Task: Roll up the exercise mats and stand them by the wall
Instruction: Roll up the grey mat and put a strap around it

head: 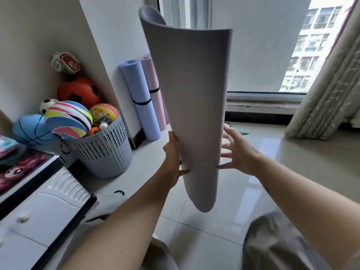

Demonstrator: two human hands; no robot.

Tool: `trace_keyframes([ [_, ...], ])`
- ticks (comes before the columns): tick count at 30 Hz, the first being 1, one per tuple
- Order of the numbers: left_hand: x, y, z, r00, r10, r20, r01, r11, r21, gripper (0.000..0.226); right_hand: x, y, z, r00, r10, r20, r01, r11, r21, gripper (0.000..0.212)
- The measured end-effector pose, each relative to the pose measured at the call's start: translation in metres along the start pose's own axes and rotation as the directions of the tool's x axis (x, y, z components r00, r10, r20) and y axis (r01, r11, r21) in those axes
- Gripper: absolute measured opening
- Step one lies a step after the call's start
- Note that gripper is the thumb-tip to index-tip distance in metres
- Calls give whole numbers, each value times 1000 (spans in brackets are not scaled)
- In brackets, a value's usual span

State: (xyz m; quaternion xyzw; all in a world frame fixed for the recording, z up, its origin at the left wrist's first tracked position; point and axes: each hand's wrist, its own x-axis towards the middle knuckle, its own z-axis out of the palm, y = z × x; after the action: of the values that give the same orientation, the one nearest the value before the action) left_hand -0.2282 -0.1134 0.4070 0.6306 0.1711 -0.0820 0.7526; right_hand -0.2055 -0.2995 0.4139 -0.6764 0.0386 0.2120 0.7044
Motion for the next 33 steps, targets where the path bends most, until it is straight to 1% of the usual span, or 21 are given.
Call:
trace_keyframes([
  [2, 5, -12, -4, 1000, -18, 20, 18, 1000, 21, 81, 5, 14, 3, 999, 27, -25, -26, 999, 32, 49],
  [4, 9, -23, -6, 997, -46, 60, 43, 998, 55, 90, 8, 27, 3, 997, 55, -53, -53, 997, 54, 40],
  [6, 10, -30, -6, 993, -81, 91, 73, 993, 88, 100, 12, 39, -1, 994, 89, -66, -83, 993, 82, 40],
  [8, 11, -34, -7, 989, -108, 98, 95, 987, 130, 104, 16, 49, -6, 992, 117, -56, -109, 985, 131, 53],
  [10, 14, -33, -11, 987, -126, 97, 107, 978, 179, 103, 20, 51, -10, 990, 138, -43, -130, 980, 152, 71],
  [12, 17, -27, -13, 985, -145, 96, 118, 963, 242, 94, 22, 46, -14, 987, 158, -41, -153, 982, 109, 86],
  [15, 20, -15, -17, 989, -126, 76, 91, 929, 360, 82, 21, 38, -19, 981, 186, -53, -185, 982, 24, 96],
  [16, 23, -12, -20, 993, -95, 69, 62, 923, 379, 80, 20, 35, -20, 983, 174, -65, -175, 985, -8, 92],
  [17, 25, -9, -22, 995, -67, 77, 32, 923, 383, 78, 19, 32, -21, 986, 144, -86, -147, 989, -32, 83],
  [20, 29, -2, -30, 986, -50, 160, -13, 930, 368, 69, 17, 20, -20, 987, -22, -156, 22, 1000, -2, 32],
  [21, 29, 1, -32, 984, -55, 171, -13, 928, 373, 67, 16, 16, -20, 983, -72, -170, 75, 997, 15, 23],
  [23, 29, 7, -33, 983, -41, 177, -33, 918, 396, 62, 15, 6, -19, 978, -137, -160, 137, 991, -10, 17],
  [25, 28, 14, -31, 982, 11, 186, -86, 914, 398, 44, 11, -3, -18, 976, -158, -151, 144, 984, -104, 13],
  [26, 27, 16, -30, 982, 59, 180, -125, 916, 381, 33, 9, -7, -19, 976, -153, -156, 130, 980, -149, 12],
  [27, 26, 19, -28, 979, 122, 164, -174, 917, 359, 22, 7, -11, -20, 978, -138, -155, 112, 979, -171, 15],
  [28, 25, 22, -26, 971, 190, 148, -231, 911, 342, 18, 3, -18, -21, 985, -107, -134, 86, 983, -160, 23],
  [29, 23, 25, -25, 956, 257, 143, -291, 894, 340, 22, 0, -25, -24, 994, -62, -93, 49, 990, -133, 39],
  [30, 21, 28, -24, 940, 307, 149, -340, 868, 360, 28, -2, -33, -27, 999, -12, -42, 7, 994, -113, 60],
  [31, 20, 32, -23, 929, 329, 169, -370, 838, 401, 34, -5, -40, -31, 999, 34, 7, -33, 993, -113, 80],
  [32, 18, 37, -22, 923, 333, 195, -386, 812, 437, 38, -8, -48, -33, 996, 74, 47, -67, 989, -129, 95],
  [33, 15, 42, -21, 923, 314, 221, -383, 801, 460, 37, -10, -54, -34, 992, 98, 75, -87, 985, -148, 102],
])
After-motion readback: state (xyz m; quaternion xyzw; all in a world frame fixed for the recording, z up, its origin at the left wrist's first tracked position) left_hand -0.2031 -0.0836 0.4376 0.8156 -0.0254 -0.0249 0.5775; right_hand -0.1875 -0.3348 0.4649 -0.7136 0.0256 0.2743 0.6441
